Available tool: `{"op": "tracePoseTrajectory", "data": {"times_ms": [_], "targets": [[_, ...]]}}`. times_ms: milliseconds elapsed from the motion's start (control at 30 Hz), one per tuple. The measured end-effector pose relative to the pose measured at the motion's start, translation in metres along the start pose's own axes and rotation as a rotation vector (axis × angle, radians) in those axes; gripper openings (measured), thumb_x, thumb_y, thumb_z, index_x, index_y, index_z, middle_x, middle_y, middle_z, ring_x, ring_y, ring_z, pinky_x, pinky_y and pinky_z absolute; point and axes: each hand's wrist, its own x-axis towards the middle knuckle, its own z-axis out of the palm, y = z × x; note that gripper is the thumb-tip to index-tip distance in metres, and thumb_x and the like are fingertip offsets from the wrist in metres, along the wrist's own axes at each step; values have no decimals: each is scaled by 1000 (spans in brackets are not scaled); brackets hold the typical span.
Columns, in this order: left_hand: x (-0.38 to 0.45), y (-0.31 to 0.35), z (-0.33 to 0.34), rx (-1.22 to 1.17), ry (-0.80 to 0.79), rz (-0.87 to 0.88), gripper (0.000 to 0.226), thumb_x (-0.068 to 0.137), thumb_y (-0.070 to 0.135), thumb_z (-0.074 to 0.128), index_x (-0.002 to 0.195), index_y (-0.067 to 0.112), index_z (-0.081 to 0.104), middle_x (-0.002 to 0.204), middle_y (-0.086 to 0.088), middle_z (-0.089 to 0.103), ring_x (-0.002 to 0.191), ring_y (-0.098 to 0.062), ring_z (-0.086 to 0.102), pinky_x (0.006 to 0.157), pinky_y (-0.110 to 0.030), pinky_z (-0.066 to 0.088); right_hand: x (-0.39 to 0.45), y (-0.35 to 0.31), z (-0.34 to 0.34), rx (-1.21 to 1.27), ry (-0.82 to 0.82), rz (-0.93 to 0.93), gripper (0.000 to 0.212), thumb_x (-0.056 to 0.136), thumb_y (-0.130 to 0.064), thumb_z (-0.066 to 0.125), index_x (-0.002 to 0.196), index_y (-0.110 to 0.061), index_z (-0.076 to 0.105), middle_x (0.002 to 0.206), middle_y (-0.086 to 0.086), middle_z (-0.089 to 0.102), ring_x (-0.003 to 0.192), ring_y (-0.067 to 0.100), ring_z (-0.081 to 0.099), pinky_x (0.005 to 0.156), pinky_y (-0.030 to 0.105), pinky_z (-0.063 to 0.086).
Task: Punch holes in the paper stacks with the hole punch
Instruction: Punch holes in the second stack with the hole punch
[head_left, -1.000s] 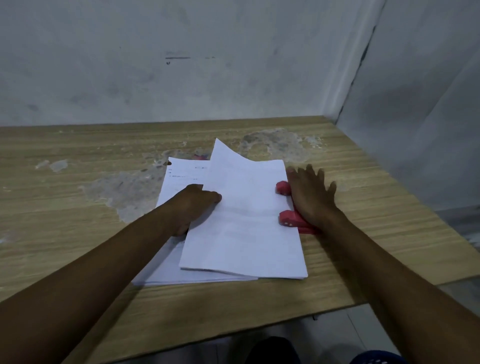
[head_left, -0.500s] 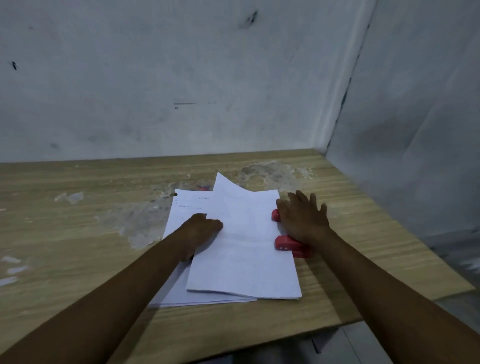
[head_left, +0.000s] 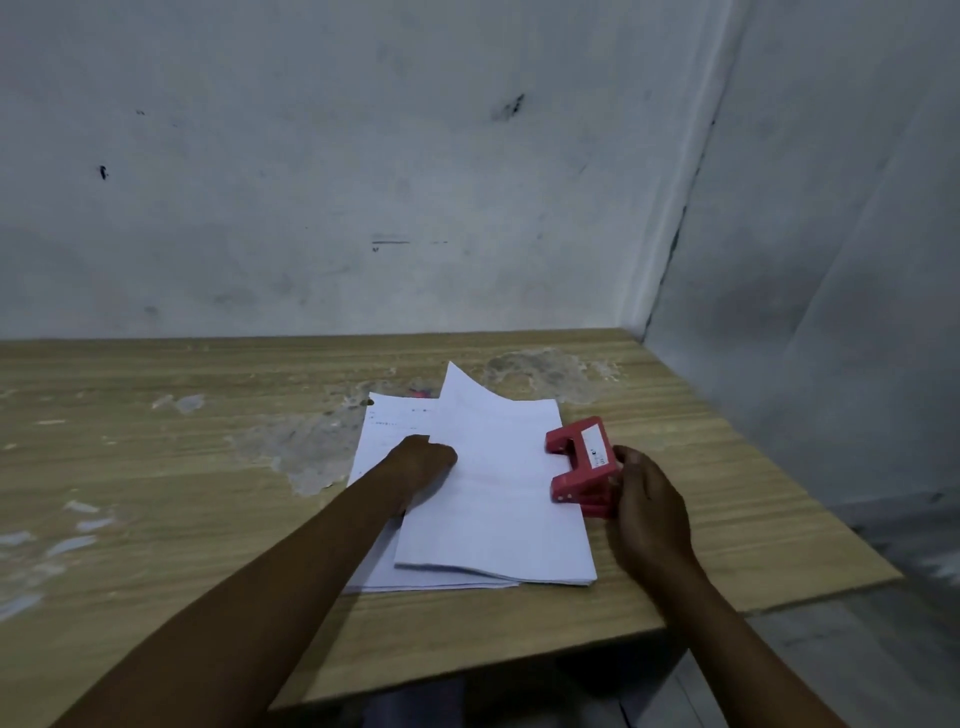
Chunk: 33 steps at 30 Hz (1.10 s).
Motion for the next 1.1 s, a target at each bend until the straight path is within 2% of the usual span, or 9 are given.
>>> {"op": "tracePoseTrajectory", "data": {"times_ms": [100,267,400,567,667,767,867,967,1100], "targets": [[-13,12,1,-6,5,-41,39,68,28,71,104,14,64,113,-12,67,104,-36,65,96,-46,51,-12,5,-2,-76,-33,-87,57,108,-52,15,102,-37,70,90,-17,68,89,2,62,78,25,44],[-20,18,-2,46,69,7,29,78,19,65,105,10,70,108,-13,72,99,-35,68,95,-46,54,-6,10,1,-148,31,-101,68,107,-54,12,95,-29,75,87,-9,69,83,5,61,82,31,44],[-31,22,-12,70,119,0,10,90,14,57,83,15,64,90,-8,70,80,-28,66,71,-32,52,-4,11,0,-156,34,-121,67,108,-52,12,99,-27,74,88,-5,67,82,10,60,82,31,43],[-38,19,-31,81,146,20,18,92,14,55,105,7,65,96,-10,69,82,-29,65,73,-31,52,-6,10,-1,-169,48,-137,63,108,-50,14,97,-25,70,81,-10,60,78,4,55,81,30,40],[-44,17,-43,72,168,27,13,95,13,56,104,6,62,93,-10,65,72,-23,61,65,-27,48,-7,8,-1,-139,24,-121,60,108,-50,15,98,-25,68,82,-12,61,81,2,57,75,28,39],[-55,14,-56,15,160,46,19,98,17,56,110,3,60,104,-13,66,78,-27,64,80,-34,51,-10,9,0,-90,-4,-123,56,109,-49,17,109,-22,66,90,-8,66,85,2,59,68,20,39],[-65,12,-69,-14,155,79,39,97,28,56,128,5,60,118,-12,67,99,-34,66,97,-47,51,-10,12,-2,-33,22,-171,46,109,-49,22,130,-26,56,110,-2,68,95,10,61,74,26,47],[-76,16,-80,-77,138,135,35,100,27,55,129,8,58,121,-10,65,105,-33,64,99,-46,49,-11,8,-5,11,199,-380,40,106,-46,32,128,-23,57,121,-1,62,109,16,57,89,35,50],[-89,21,-87,-175,103,213,25,101,22,55,124,12,59,112,-5,68,94,-23,67,76,-33,54,-40,-18,6,128,142,-632,32,101,-42,41,114,-21,61,106,-4,64,94,-2,59,79,14,50]]}}
